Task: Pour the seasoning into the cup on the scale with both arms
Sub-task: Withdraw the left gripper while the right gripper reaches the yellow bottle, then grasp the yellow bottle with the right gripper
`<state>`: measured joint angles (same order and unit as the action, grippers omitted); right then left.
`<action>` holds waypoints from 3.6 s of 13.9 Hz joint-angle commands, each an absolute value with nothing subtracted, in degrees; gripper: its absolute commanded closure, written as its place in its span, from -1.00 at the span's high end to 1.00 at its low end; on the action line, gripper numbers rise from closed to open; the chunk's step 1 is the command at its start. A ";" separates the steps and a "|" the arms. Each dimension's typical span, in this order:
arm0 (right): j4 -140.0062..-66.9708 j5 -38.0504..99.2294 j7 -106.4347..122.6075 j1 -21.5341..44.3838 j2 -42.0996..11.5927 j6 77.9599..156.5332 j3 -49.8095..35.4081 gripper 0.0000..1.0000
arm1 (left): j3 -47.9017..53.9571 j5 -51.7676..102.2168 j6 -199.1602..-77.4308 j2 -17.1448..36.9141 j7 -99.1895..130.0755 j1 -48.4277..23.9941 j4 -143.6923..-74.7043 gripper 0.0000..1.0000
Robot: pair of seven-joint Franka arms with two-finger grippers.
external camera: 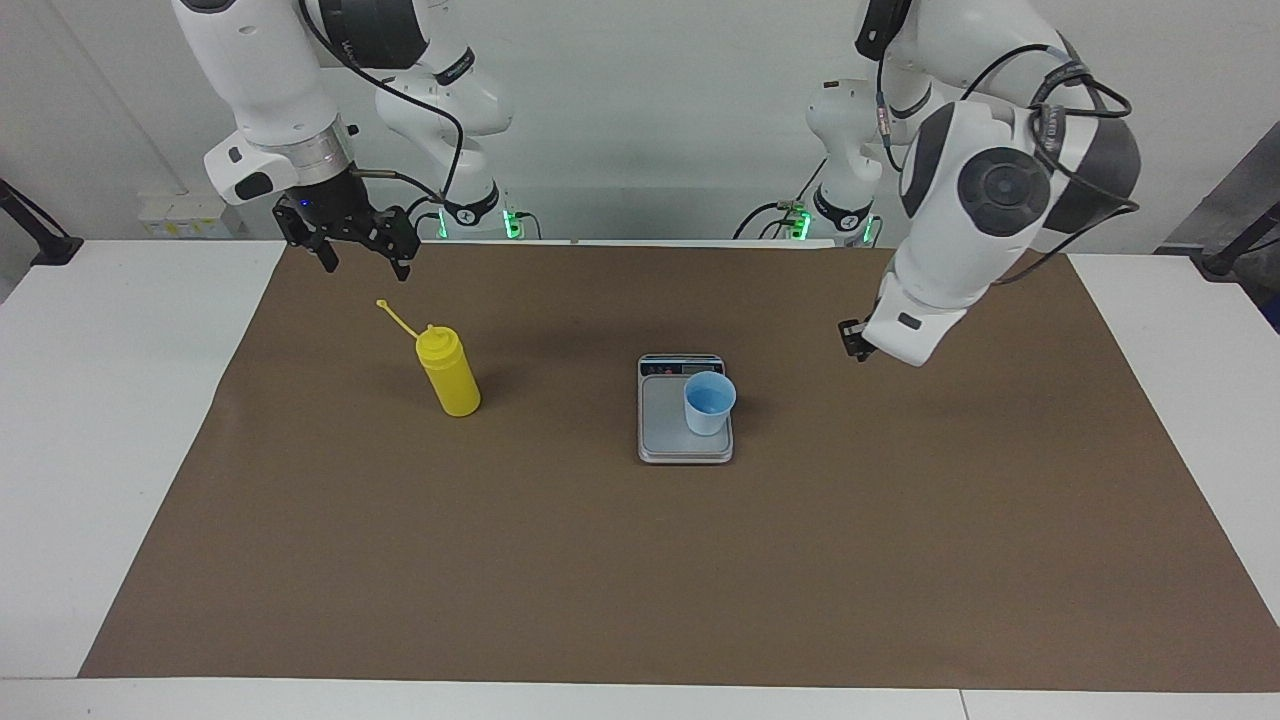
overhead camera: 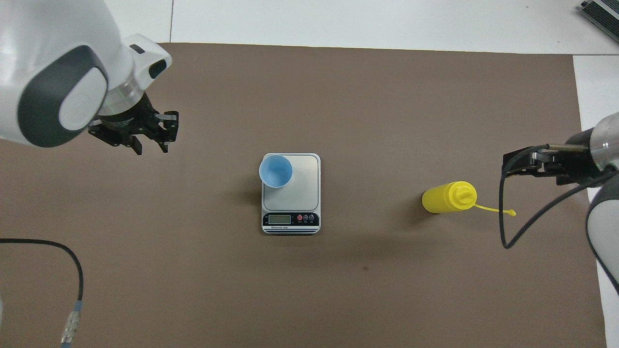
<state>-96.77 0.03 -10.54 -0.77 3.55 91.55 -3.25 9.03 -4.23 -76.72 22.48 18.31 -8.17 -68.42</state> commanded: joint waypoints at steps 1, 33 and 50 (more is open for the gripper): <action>-99.93 -0.26 -8.79 -0.44 5.80 93.69 -3.16 1.00 | 9.75 -4.74 -76.55 19.34 8.82 -3.18 -70.84 -0.04; -147.22 53.49 89.00 -19.95 18.39 127.79 -2.02 1.00 | 9.75 -1.93 -97.48 1.58 2.90 1.32 -85.62 1.00; -147.04 95.53 117.07 -5.63 3.60 135.87 -2.11 1.00 | 9.58 -1.58 -97.02 -4.56 2.90 3.51 -94.65 1.00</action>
<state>-147.46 92.27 116.02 -7.46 4.26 134.24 -2.18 9.42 -2.38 -93.35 -1.00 3.62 2.11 -89.09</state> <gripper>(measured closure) 0.000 0.000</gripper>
